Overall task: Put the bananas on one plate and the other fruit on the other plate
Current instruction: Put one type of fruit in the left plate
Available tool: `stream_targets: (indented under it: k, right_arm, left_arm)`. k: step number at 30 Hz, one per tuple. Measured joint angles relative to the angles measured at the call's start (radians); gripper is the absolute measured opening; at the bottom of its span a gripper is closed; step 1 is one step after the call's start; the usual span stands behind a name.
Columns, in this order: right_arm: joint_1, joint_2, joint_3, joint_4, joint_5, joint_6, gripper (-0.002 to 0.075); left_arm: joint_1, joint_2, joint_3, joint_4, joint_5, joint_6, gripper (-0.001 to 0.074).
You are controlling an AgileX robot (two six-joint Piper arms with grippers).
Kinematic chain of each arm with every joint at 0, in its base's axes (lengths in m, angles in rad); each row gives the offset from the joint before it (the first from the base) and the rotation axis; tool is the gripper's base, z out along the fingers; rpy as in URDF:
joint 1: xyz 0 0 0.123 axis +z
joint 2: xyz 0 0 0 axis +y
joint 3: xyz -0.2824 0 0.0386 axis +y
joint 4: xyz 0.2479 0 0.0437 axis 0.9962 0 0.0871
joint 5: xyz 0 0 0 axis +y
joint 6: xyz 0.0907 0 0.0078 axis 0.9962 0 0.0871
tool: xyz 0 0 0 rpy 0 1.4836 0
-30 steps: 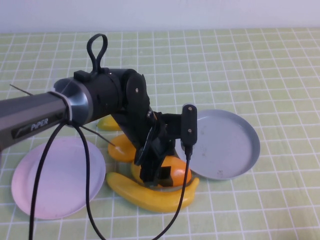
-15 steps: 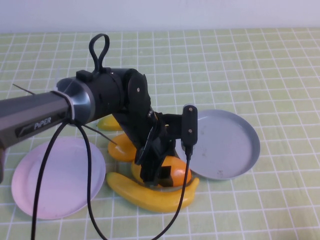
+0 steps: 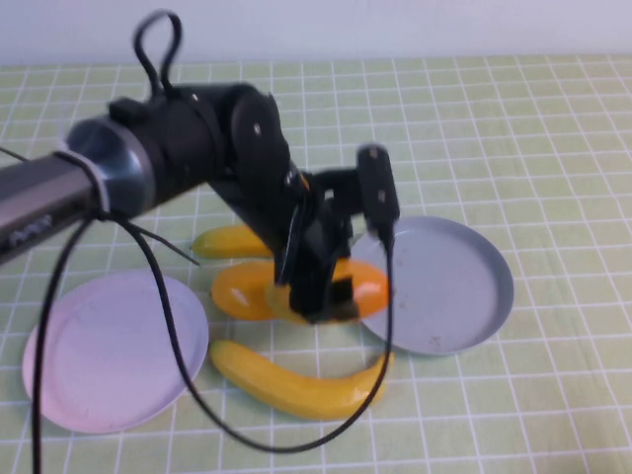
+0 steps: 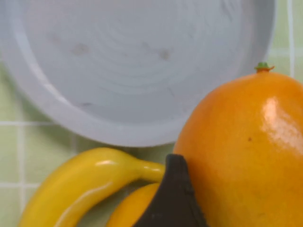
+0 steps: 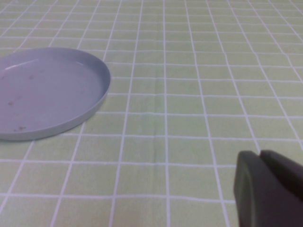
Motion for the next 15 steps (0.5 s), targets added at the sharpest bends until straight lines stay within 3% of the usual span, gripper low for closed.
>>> stream_targets:
  k: [8, 15]
  right_arm:
    - [0.0, 0.0, 0.0, 0.0, 0.0, 0.0, -0.0015]
    - [0.0, 0.0, 0.0, 0.0, 0.0, 0.0, -0.0015]
  left_arm:
    - [0.0, -0.071, -0.079, 0.158, 0.133, -0.522, 0.0515]
    - [0.019, -0.093, -0.079, 0.282, 0.26, -0.666, 0.0515]
